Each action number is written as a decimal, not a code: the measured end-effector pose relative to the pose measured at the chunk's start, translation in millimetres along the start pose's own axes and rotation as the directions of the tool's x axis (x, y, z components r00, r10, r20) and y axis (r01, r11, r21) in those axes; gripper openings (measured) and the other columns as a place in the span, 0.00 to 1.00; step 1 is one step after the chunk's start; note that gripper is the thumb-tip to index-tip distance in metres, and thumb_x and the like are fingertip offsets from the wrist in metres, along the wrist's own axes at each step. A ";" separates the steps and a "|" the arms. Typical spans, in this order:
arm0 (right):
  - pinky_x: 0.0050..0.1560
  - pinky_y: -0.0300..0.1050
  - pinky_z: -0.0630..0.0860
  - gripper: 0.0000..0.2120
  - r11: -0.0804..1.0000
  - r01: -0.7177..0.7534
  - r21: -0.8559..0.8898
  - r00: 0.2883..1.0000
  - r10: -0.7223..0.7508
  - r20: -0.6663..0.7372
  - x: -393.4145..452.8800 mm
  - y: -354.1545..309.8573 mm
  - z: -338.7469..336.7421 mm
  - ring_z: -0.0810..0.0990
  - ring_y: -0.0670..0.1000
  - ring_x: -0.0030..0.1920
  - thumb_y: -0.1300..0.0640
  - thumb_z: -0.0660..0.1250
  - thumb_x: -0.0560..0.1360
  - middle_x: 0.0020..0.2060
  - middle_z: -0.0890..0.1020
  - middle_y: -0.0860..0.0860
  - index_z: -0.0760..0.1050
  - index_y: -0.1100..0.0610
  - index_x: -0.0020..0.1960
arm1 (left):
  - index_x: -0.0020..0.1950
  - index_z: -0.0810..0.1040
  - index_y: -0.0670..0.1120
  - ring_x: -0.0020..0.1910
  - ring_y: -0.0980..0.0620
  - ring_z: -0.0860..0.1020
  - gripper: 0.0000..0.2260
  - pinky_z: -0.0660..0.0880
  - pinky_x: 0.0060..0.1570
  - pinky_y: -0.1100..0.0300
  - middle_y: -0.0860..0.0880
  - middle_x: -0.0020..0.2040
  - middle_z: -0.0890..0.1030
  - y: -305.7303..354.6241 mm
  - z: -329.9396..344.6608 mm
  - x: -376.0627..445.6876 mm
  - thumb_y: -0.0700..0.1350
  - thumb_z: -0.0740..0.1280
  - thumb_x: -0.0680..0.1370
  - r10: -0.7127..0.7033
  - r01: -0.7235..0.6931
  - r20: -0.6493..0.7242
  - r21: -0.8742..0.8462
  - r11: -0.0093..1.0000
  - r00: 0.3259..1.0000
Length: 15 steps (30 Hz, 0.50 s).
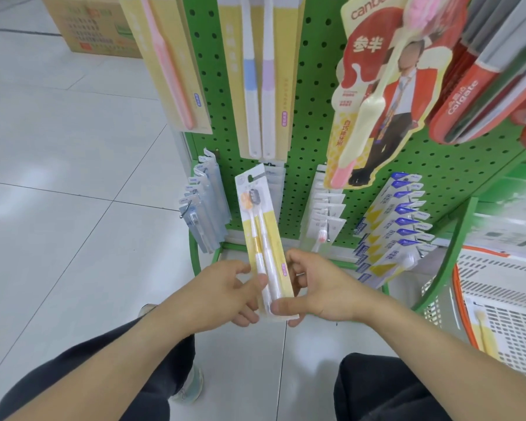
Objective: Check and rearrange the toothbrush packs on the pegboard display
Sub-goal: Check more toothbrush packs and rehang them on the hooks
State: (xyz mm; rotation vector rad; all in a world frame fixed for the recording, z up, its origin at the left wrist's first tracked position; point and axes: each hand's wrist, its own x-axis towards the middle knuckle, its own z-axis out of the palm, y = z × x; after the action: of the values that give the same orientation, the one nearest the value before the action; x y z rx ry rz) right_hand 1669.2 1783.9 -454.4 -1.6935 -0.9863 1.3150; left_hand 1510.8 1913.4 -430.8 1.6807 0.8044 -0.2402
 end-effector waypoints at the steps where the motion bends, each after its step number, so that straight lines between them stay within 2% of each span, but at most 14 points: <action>1: 0.38 0.57 0.85 0.23 0.999 0.021 -0.039 1.000 -0.022 -0.018 -0.5 -0.4 2.1 0.80 0.53 0.40 0.63 0.80 0.68 0.45 0.79 0.62 0.74 0.58 0.58 | 0.67 0.75 0.48 0.43 0.48 0.86 0.18 0.83 0.51 0.53 0.42 0.46 0.86 0.9 1.4 -0.6 0.55 0.66 0.80 0.014 -0.014 0.015 -0.045 0.999 1.000; 4: 0.42 0.60 0.83 0.24 0.985 0.069 -0.161 0.997 -0.075 -0.029 -2.6 -2.2 6.6 0.83 0.56 0.41 0.53 0.82 0.66 0.45 0.81 0.56 0.74 0.52 0.56 | 0.69 0.72 0.46 0.47 0.49 0.86 0.23 0.81 0.56 0.54 0.45 0.46 0.87 -0.6 5.4 -2.3 0.55 0.68 0.78 0.024 -0.016 0.088 -0.098 0.995 0.996; 7: 0.49 0.52 0.82 0.28 0.966 0.063 -0.250 0.998 -0.063 0.010 -5.2 -3.9 4.8 0.83 0.49 0.44 0.45 0.82 0.66 0.47 0.81 0.47 0.72 0.46 0.60 | 0.69 0.69 0.44 0.47 0.47 0.86 0.17 0.81 0.58 0.51 0.43 0.46 0.87 -5.4 5.2 -1.2 0.45 0.66 0.82 0.034 -0.028 0.054 -0.114 0.993 0.998; 10: 0.50 0.45 0.81 0.28 0.953 0.060 -0.297 0.998 -0.050 0.043 -6.0 -4.1 1.4 0.82 0.46 0.47 0.45 0.80 0.69 0.51 0.79 0.45 0.71 0.46 0.63 | 0.68 0.69 0.45 0.52 0.44 0.85 0.15 0.80 0.59 0.48 0.39 0.52 0.85 -5.5 5.2 -0.4 0.37 0.64 0.82 0.024 -0.011 0.075 -0.173 0.985 0.997; 12: 0.52 0.45 0.81 0.27 0.931 0.062 -0.359 0.998 -0.052 0.038 -5.3 -2.6 1.3 0.80 0.44 0.49 0.44 0.79 0.69 0.53 0.77 0.43 0.71 0.45 0.63 | 0.68 0.69 0.44 0.54 0.44 0.85 0.17 0.80 0.59 0.47 0.38 0.56 0.83 -4.4 6.6 0.1 0.34 0.64 0.80 0.012 0.013 0.110 -0.226 0.974 0.994; 15: 0.53 0.48 0.81 0.30 0.922 0.018 -0.386 1.000 -0.020 -0.003 -2.9 0.2 2.4 0.81 0.44 0.49 0.43 0.80 0.68 0.53 0.75 0.42 0.68 0.44 0.63 | 0.70 0.70 0.46 0.55 0.43 0.84 0.23 0.81 0.56 0.48 0.40 0.60 0.82 -3.7 11.1 0.6 0.36 0.65 0.75 0.013 0.030 0.152 -0.282 0.959 0.988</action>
State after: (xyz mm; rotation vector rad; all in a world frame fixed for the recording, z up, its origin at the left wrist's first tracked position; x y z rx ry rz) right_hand 1666.3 1781.4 -453.8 -1.9706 -1.3218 1.1522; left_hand 1511.8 1903.6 -437.1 1.3714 0.6961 -0.2437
